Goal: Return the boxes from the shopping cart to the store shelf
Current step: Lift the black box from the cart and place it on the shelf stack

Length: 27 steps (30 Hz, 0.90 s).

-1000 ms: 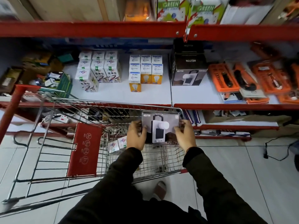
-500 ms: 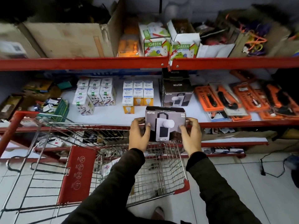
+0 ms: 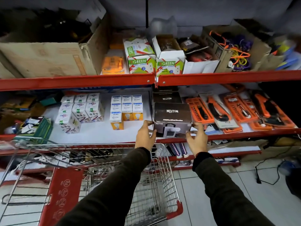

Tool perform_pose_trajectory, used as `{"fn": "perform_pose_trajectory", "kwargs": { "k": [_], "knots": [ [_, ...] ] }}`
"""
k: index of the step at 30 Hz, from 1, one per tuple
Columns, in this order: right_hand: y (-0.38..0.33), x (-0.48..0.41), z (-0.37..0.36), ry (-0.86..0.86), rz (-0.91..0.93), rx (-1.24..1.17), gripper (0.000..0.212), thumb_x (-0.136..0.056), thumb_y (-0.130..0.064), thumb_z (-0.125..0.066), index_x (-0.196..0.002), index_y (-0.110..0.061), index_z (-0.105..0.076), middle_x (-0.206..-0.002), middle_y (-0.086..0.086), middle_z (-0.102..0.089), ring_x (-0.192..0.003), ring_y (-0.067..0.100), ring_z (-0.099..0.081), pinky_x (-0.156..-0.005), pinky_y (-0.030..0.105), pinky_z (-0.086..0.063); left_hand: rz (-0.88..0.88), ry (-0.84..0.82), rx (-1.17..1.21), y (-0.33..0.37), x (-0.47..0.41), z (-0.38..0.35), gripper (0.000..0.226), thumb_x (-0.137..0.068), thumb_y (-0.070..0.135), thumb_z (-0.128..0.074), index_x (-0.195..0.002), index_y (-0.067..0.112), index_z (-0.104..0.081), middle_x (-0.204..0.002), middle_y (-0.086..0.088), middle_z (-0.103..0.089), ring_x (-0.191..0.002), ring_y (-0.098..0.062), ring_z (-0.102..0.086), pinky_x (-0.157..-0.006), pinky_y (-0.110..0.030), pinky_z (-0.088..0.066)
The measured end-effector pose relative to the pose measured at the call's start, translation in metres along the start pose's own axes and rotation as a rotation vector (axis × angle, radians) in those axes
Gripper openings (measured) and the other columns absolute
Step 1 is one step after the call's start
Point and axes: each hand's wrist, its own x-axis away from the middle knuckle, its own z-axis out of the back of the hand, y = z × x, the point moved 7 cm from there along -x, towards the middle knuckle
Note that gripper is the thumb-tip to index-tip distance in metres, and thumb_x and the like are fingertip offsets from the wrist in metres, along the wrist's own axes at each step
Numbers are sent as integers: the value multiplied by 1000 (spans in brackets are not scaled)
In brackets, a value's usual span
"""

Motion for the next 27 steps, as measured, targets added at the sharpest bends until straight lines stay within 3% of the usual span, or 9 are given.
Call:
{"fn": "perform_pose_trajectory", "kwargs": {
  "k": [4,7,11,15,20,24,27],
  "knots": [
    [16,-18,-9,-57,-93,6,44,-90,2,-58,-131,-8,-46,-129,13,-60,-109,21,-57,-89,21,-38,95,-94,8,-12,-9,-30,37,-93,3,-54,-127,16,-44,-128,-10,-62,-111,-27,-65,-98,-39,-55],
    [28,-29,-20,-111,-152,-24,47,-90,3,-56,-134,-9,-44,-128,10,-61,-114,25,-60,-94,25,-40,142,-124,4,-22,-15,-45,38,-91,0,-51,-126,13,-43,-124,-14,-62,-108,-30,-65,-96,-41,-56],
    [47,-42,-36,-195,-210,23,48,-90,-10,-60,-134,-17,-41,-108,1,-59,-105,25,-62,-97,33,-44,191,-141,-8,-34,-18,-56,41,-89,-3,-48,-127,10,-42,-119,-16,-63,-105,-33,-64,-92,-36,-55],
    [61,-47,-46,-228,-229,71,45,-89,-20,-63,-128,-23,-40,-104,6,-65,-92,25,-65,-91,38,-51,227,-162,20,-44,-20,-63,44,-87,-4,-50,-128,10,-40,-123,-15,-63,-110,-31,-64,-98,-41,-55],
    [60,-40,-48,-229,-229,86,48,-91,-6,-55,-135,-15,-37,-100,1,-62,-97,24,-64,-96,36,-48,237,-203,69,-51,-18,-67,50,-87,-4,-51,-133,12,-36,-125,-15,-62,-114,-31,-63,-98,-42,-55],
    [65,-31,-49,-176,-283,45,64,-89,-3,-56,-146,-17,-30,-122,12,-63,-107,28,-64,-102,44,-50,247,-224,120,-55,-12,-64,59,-87,-2,-56,-139,17,-36,-134,-13,-57,-124,-32,-57,-104,-45,-51],
    [65,-17,-48,-57,-317,8,53,-86,1,-61,-134,-11,-41,-131,14,-51,-115,30,-56,-105,42,-47,217,-177,92,-53,-3,-52,57,-91,0,-55,-142,16,-36,-145,-9,-46,-129,-28,-51,-109,-44,-47]
  ]
}}
